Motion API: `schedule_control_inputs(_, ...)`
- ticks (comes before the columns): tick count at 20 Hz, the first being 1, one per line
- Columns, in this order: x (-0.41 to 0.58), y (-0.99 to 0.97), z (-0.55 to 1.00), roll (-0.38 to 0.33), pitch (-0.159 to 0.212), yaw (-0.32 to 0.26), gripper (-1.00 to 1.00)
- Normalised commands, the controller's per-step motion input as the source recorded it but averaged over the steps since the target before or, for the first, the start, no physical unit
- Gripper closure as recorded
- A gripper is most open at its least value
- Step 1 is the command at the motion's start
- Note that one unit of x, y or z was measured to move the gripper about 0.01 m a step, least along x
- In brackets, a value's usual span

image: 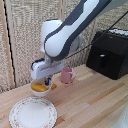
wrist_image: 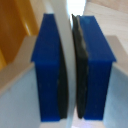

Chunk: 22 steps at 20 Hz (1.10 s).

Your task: Kindly move the gripper close to the hot dog bowl. Grip the bowl lightly with the gripper, taking care not to crush the hot dogs. Elevate the bowl a little, ensuring it remains flat to stop hot dogs from tumbling. Transport the gripper and bowl to the white plate, then lower it down cautiously. Relinquish the gripper, letting the bowl rest on the plate.

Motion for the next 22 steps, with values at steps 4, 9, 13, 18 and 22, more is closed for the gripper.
schedule_control_inputs(4, 0.197, 0.33, -0.37, -0.065, 0.0, 0.024, 1.0)
schedule_control_inputs(9, 0.194, 0.17, -0.29, -0.048, 0.0, 0.008, 1.0)
schedule_control_inputs(13, 0.123, 0.18, -0.27, -0.022, -0.002, 0.01, 1.0)
schedule_control_inputs(18, 0.05, 0.16, -0.16, 0.001, 0.0, 0.05, 1.0)
schedule_control_inputs(22, 0.111, 0.09, -0.02, 0.002, 0.007, 0.053, -1.0)
